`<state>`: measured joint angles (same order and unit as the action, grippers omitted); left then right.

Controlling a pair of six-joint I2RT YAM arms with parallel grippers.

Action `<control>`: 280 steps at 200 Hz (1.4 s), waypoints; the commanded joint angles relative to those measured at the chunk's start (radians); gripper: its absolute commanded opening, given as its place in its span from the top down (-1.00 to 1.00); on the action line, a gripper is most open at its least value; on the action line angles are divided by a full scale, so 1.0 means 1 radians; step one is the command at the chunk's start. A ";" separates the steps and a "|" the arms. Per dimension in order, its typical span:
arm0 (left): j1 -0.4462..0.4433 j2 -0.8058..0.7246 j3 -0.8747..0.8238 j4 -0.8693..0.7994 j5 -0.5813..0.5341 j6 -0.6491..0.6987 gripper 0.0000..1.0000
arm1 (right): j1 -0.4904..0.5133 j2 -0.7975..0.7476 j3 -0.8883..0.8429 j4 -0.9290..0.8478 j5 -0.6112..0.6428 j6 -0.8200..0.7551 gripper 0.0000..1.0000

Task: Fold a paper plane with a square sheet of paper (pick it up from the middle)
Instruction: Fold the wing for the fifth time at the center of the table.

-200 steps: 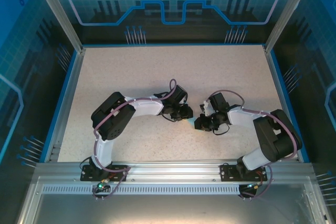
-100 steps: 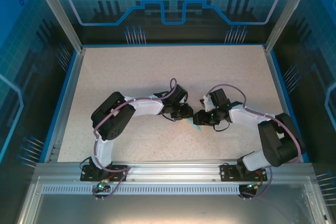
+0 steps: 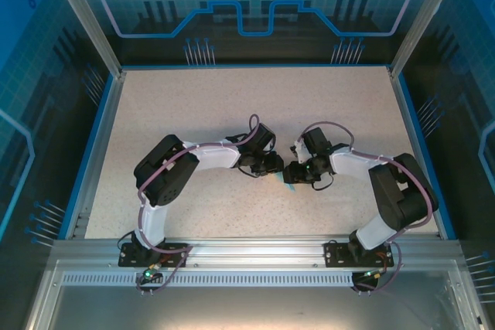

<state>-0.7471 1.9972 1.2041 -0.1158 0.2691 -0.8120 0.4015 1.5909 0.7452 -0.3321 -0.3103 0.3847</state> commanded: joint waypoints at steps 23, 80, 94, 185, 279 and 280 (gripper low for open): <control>0.003 0.013 0.028 -0.023 0.019 0.011 0.45 | 0.037 0.068 -0.005 0.022 0.058 0.030 0.42; 0.018 -0.023 0.032 -0.014 0.036 0.020 0.38 | 0.034 0.054 -0.039 0.060 -0.002 0.062 0.66; 0.021 -0.036 0.031 -0.007 0.038 0.023 0.34 | 0.033 0.053 -0.043 0.067 -0.008 0.069 0.72; 0.033 -0.005 0.037 -0.005 0.034 0.035 0.41 | 0.004 -0.066 -0.044 0.058 -0.055 0.087 0.58; 0.035 0.008 0.058 -0.019 0.040 0.041 0.41 | -0.004 -0.046 -0.011 0.087 -0.057 0.052 0.07; 0.035 0.008 0.058 -0.018 0.041 0.041 0.41 | -0.004 -0.044 -0.011 0.088 -0.056 0.051 0.07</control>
<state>-0.7189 1.9850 1.2278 -0.1162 0.2859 -0.8013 0.3985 1.5135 0.7086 -0.2562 -0.3687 0.4614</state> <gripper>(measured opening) 0.295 0.462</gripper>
